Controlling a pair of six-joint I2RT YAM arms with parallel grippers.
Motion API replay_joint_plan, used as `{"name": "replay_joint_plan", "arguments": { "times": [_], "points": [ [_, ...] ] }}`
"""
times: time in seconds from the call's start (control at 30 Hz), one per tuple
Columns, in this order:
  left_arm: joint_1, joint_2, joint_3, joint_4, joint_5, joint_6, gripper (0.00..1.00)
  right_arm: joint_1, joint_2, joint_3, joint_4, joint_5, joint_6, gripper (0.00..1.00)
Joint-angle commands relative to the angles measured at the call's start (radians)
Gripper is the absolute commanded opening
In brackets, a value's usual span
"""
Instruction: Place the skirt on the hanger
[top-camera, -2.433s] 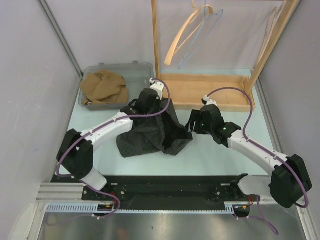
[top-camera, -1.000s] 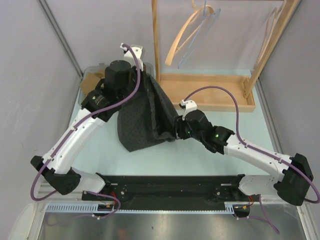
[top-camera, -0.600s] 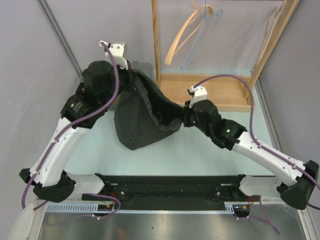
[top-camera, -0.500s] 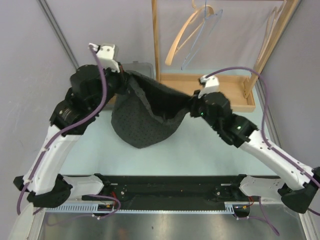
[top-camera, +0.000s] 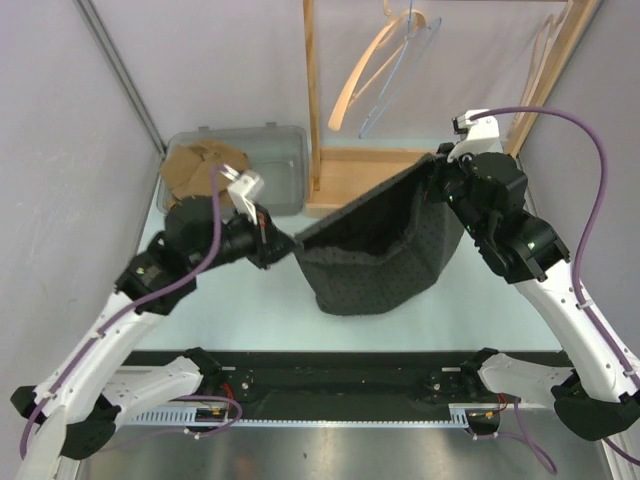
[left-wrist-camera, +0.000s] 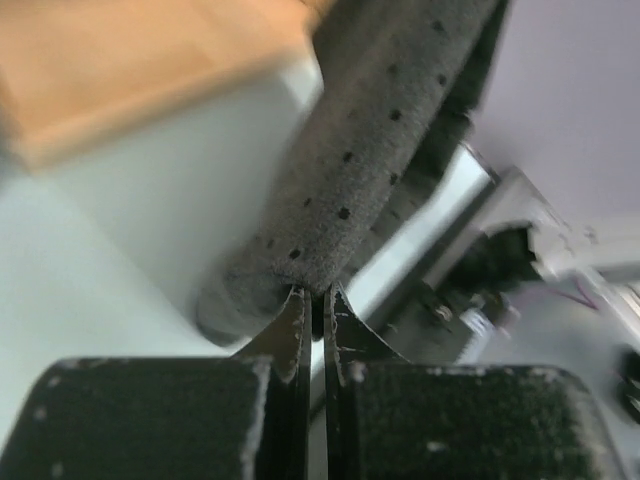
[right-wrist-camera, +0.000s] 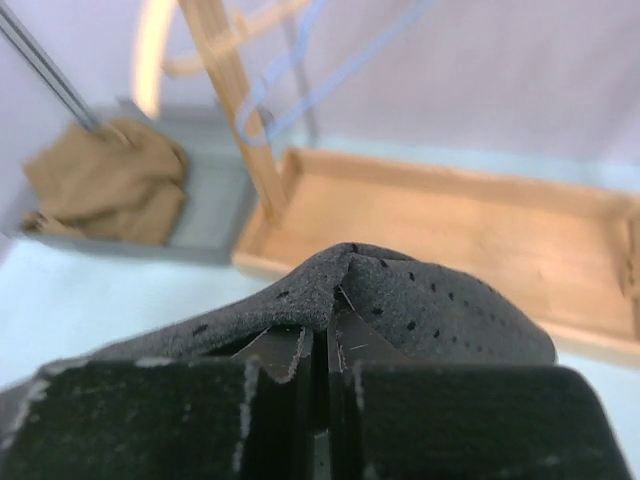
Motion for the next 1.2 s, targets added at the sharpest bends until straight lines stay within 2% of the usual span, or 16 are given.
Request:
{"name": "replay_joint_plan", "arguments": {
  "times": [0.0,0.03,0.1,0.3,0.43,0.47,0.53,0.57,0.63,0.67,0.77,0.83,1.07,1.17],
  "points": [
    [-0.004,-0.117,-0.306,0.232,0.280,-0.215,0.00,-0.083,-0.048,-0.043,-0.053,0.062,0.005,0.00],
    [-0.012,-0.133,-0.379,0.314,0.308,-0.236,0.00,-0.118,-0.055,-0.055,-0.064,0.055,0.019,0.00],
    [-0.033,-0.129,-0.407,0.343,0.301,-0.251,0.00,-0.151,-0.081,-0.063,-0.075,0.018,0.032,0.00],
    [-0.096,0.003,-0.308,0.334,0.313,-0.190,0.00,-0.215,-0.096,-0.029,-0.081,-0.005,0.041,0.00],
    [-0.134,0.089,-0.239,0.242,0.215,-0.130,0.00,-0.224,-0.073,0.029,-0.083,-0.014,0.041,0.00],
    [-0.138,0.101,-0.243,0.235,0.133,-0.139,0.00,-0.224,-0.067,0.046,-0.086,-0.031,0.050,0.00],
    [-0.138,0.098,-0.297,0.244,0.040,-0.165,0.15,-0.223,-0.064,0.052,-0.096,-0.054,0.061,0.00],
    [-0.138,0.092,-0.321,0.259,-0.048,-0.193,0.33,-0.223,-0.064,0.051,-0.102,-0.080,0.079,0.00],
    [-0.139,0.060,-0.416,0.340,-0.101,-0.227,0.47,-0.223,-0.061,0.040,-0.130,-0.100,0.107,0.00],
    [-0.144,0.049,-0.447,0.371,-0.132,-0.245,0.57,-0.221,-0.056,0.034,-0.141,-0.125,0.131,0.00],
    [-0.165,0.015,-0.548,0.478,-0.149,-0.273,0.64,-0.208,-0.045,-0.020,-0.187,-0.146,0.177,0.00],
    [-0.179,0.011,-0.599,0.541,-0.143,-0.283,0.66,-0.182,-0.029,-0.069,-0.219,-0.146,0.219,0.00],
    [-0.253,0.043,-0.662,0.751,-0.218,-0.299,0.75,-0.089,0.013,-0.176,-0.273,-0.070,0.300,0.00],
    [-0.272,0.078,-0.676,0.848,-0.256,-0.305,0.76,-0.073,0.033,-0.192,-0.282,-0.059,0.332,0.00]
  ]
}}
